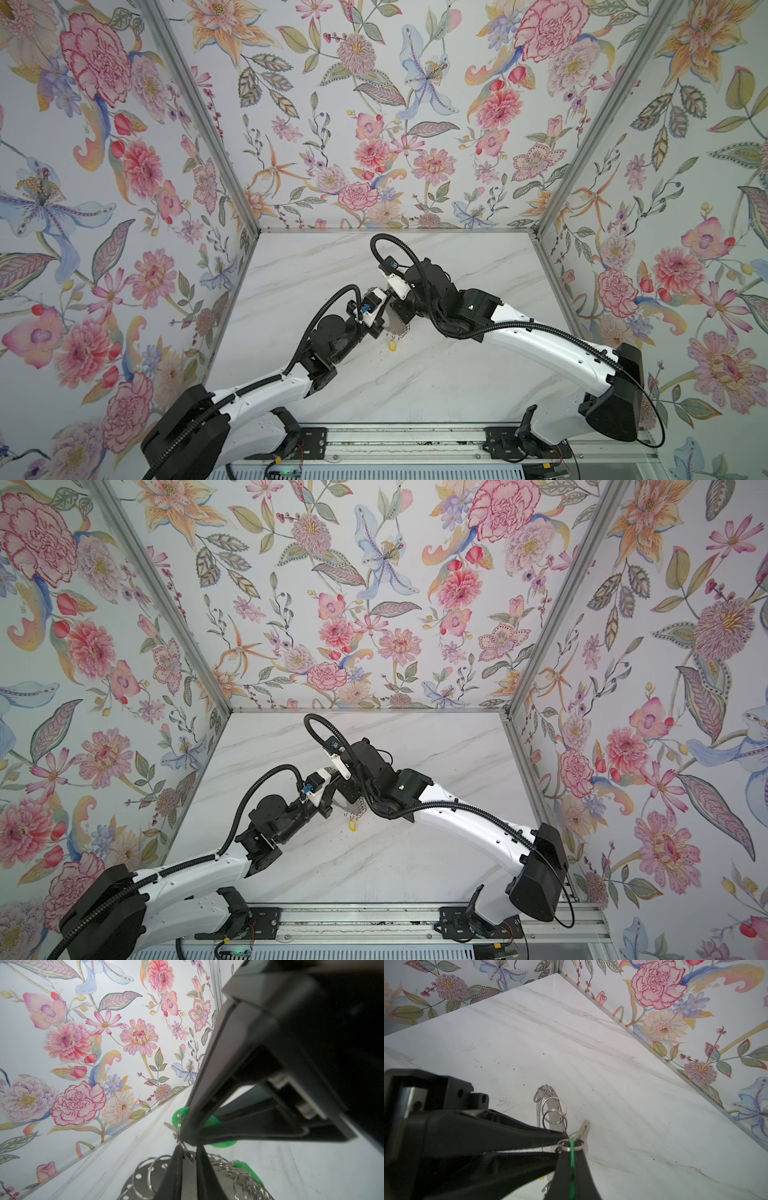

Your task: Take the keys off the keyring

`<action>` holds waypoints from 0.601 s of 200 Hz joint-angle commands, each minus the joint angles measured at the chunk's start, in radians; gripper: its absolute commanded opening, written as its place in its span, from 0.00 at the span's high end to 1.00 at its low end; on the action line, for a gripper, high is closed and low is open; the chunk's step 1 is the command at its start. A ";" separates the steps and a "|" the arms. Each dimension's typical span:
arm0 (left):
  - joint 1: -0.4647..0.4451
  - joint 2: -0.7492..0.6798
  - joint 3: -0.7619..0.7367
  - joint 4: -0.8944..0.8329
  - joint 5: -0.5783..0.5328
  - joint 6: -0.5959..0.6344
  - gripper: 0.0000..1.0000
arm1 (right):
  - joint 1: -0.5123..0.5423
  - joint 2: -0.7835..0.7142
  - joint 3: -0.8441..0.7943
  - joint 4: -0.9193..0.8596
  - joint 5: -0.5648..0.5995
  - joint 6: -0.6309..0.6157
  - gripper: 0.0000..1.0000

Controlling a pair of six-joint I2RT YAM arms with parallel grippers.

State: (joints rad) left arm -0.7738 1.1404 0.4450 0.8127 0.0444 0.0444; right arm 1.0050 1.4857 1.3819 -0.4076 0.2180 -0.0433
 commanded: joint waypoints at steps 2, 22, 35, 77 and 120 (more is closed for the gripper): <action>-0.007 0.000 0.037 -0.001 -0.003 0.006 0.93 | 0.015 -0.038 0.005 0.023 -0.006 0.006 1.00; -0.007 -0.003 0.039 -0.009 -0.007 0.016 0.98 | 0.014 -0.042 0.002 0.023 -0.001 0.004 1.00; -0.008 -0.005 0.038 -0.012 -0.011 0.021 1.00 | 0.013 -0.046 0.000 0.024 0.001 0.003 1.00; -0.008 -0.007 0.040 -0.025 -0.013 0.028 1.00 | 0.007 -0.055 -0.007 0.028 -0.005 0.009 1.00; -0.008 -0.032 0.019 -0.024 -0.046 0.014 1.00 | -0.020 -0.082 -0.051 0.036 -0.016 0.038 1.00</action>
State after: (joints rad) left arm -0.7746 1.1370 0.4545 0.7956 0.0280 0.0563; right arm 1.0012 1.4544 1.3518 -0.4107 0.2165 -0.0357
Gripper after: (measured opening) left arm 0.050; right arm 0.050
